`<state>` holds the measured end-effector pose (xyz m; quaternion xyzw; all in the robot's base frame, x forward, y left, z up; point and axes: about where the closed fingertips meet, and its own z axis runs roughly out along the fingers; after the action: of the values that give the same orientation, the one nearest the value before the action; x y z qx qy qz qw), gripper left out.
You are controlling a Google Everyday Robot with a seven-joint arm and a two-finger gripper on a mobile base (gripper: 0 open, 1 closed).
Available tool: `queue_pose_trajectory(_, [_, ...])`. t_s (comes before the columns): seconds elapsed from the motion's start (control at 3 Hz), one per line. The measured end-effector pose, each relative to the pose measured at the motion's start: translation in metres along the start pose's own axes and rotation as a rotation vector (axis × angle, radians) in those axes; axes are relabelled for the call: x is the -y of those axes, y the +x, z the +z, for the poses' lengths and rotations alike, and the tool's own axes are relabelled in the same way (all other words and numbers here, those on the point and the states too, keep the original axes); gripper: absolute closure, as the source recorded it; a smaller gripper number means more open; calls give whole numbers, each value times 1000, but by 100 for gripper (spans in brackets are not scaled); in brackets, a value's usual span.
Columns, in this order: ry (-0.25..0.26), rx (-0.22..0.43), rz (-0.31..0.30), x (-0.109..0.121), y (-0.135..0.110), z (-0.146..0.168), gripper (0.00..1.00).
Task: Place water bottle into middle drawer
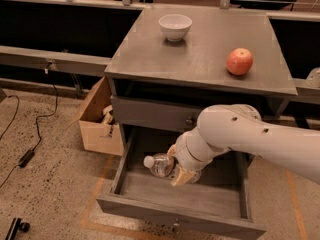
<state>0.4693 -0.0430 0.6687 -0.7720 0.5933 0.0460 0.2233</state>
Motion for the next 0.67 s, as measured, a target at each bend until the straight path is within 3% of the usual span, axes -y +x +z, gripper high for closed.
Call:
queue_pose_trajectory(0.33, [16,-4,14,-1,9,5,100])
queue_pose_trajectory(0.67, [53,-44,39,15,31,23,100])
